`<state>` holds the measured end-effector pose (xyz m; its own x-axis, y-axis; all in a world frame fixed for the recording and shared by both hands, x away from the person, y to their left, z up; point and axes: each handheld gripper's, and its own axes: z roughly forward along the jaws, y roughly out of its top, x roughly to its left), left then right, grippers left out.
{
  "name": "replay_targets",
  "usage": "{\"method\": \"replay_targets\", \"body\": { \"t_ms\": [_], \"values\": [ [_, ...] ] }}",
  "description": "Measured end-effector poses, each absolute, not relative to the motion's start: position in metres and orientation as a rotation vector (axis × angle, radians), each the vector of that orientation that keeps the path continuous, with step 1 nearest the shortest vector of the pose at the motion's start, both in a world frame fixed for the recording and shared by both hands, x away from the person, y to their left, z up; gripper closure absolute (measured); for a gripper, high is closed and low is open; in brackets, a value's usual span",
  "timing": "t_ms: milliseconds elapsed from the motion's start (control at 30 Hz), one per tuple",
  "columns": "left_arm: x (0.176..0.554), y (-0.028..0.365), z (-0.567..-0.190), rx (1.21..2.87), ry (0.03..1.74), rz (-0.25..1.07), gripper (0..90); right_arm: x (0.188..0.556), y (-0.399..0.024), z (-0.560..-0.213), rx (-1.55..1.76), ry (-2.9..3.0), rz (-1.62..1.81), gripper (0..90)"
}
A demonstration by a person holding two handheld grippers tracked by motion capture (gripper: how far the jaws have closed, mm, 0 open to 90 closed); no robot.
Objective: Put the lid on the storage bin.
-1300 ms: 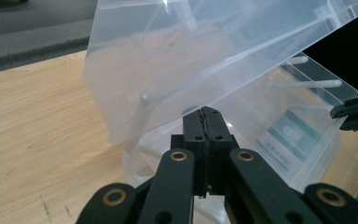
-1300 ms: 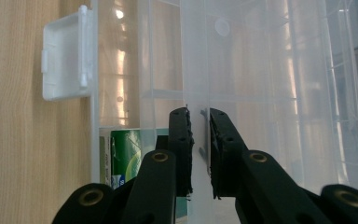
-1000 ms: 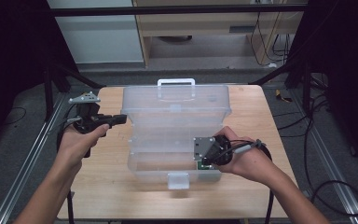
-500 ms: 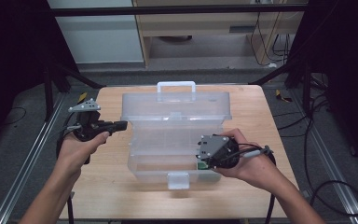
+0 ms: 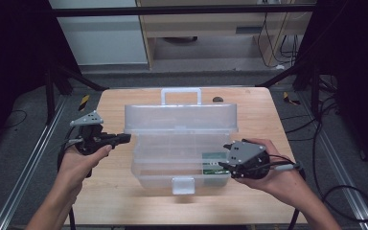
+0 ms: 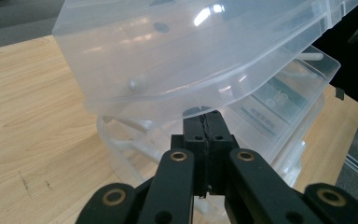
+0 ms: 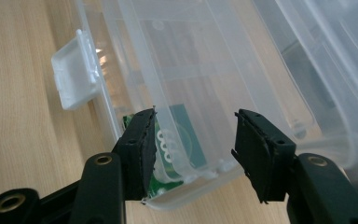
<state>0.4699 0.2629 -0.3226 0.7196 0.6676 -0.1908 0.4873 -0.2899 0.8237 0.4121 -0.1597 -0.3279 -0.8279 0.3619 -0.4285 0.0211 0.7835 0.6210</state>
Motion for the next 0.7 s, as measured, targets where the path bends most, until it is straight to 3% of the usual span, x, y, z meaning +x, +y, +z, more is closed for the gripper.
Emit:
{"method": "replay_targets", "body": {
  "t_ms": [700],
  "values": [
    [0.453,0.264,-0.34,1.994,0.846,0.257,89.8,0.41,-0.216,-0.341,0.519,2.361,0.828,48.0]
  ]
}}
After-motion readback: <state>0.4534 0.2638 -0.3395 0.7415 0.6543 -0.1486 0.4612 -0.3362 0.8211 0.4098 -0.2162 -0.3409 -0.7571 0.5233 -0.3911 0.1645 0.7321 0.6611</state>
